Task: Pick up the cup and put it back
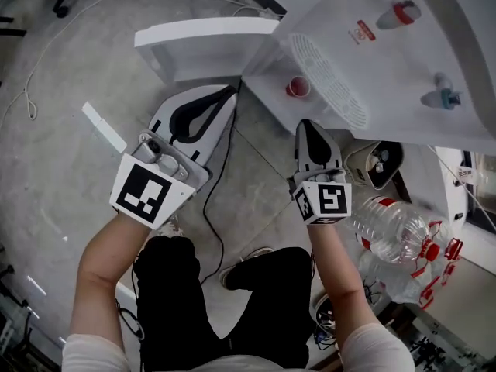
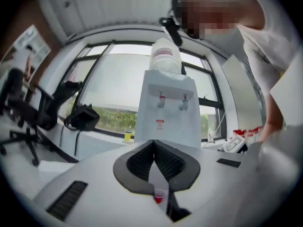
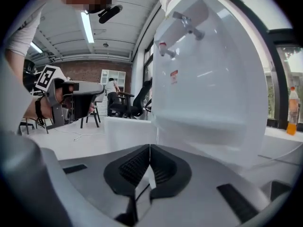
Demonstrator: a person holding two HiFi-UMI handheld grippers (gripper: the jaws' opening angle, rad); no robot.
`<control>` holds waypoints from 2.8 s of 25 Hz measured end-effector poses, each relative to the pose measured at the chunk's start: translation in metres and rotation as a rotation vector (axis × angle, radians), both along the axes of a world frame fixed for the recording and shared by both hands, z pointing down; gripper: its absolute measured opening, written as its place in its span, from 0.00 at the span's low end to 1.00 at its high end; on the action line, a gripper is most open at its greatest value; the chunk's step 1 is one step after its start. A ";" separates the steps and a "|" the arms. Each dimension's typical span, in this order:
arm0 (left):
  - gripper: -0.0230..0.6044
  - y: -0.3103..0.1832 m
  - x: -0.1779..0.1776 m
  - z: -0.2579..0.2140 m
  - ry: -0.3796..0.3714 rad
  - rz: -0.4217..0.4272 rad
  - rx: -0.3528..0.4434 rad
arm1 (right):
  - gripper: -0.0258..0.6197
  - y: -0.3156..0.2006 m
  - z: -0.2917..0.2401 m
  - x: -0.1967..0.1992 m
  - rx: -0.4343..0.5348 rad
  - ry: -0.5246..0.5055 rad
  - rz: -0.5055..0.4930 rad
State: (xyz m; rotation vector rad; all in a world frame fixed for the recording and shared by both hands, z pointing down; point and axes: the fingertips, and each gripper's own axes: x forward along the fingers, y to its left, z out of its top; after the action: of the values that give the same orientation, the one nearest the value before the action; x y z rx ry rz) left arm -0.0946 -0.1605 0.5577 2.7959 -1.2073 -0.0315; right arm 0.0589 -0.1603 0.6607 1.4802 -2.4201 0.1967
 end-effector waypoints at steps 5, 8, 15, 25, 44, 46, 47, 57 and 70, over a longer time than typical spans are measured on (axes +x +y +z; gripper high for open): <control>0.07 -0.018 0.012 0.068 0.054 0.066 -0.006 | 0.07 -0.017 0.060 0.017 0.006 0.062 -0.017; 0.07 -0.018 0.015 0.100 0.019 0.101 0.010 | 0.07 -0.036 0.092 0.029 0.013 0.035 0.036; 0.07 -0.025 0.026 0.154 -0.042 0.160 0.058 | 0.07 -0.057 0.129 0.049 0.011 -0.033 0.103; 0.07 -0.032 0.061 0.185 -0.094 0.221 0.050 | 0.25 -0.065 0.179 0.069 -0.037 -0.022 0.121; 0.07 -0.031 0.062 0.223 -0.064 0.175 -0.016 | 0.64 -0.133 0.221 0.065 -0.149 0.085 0.331; 0.07 -0.031 0.064 0.223 -0.058 0.175 -0.021 | 0.64 -0.132 0.234 0.075 -0.183 0.058 0.396; 0.07 -0.032 0.064 0.222 -0.054 0.176 -0.022 | 0.64 -0.132 0.237 0.078 -0.190 0.049 0.420; 0.07 -0.032 0.049 0.221 -0.036 0.169 -0.040 | 0.65 -0.135 0.267 0.093 -0.218 -0.044 0.566; 0.07 -0.029 0.026 0.231 -0.029 0.133 -0.073 | 0.62 -0.163 0.276 0.098 -0.200 -0.028 0.499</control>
State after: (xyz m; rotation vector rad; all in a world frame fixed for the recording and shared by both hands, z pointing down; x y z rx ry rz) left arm -0.0684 -0.1895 0.7884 2.8141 -1.0045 0.0621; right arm 0.1573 -0.3233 0.9368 1.9604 -1.9361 0.5489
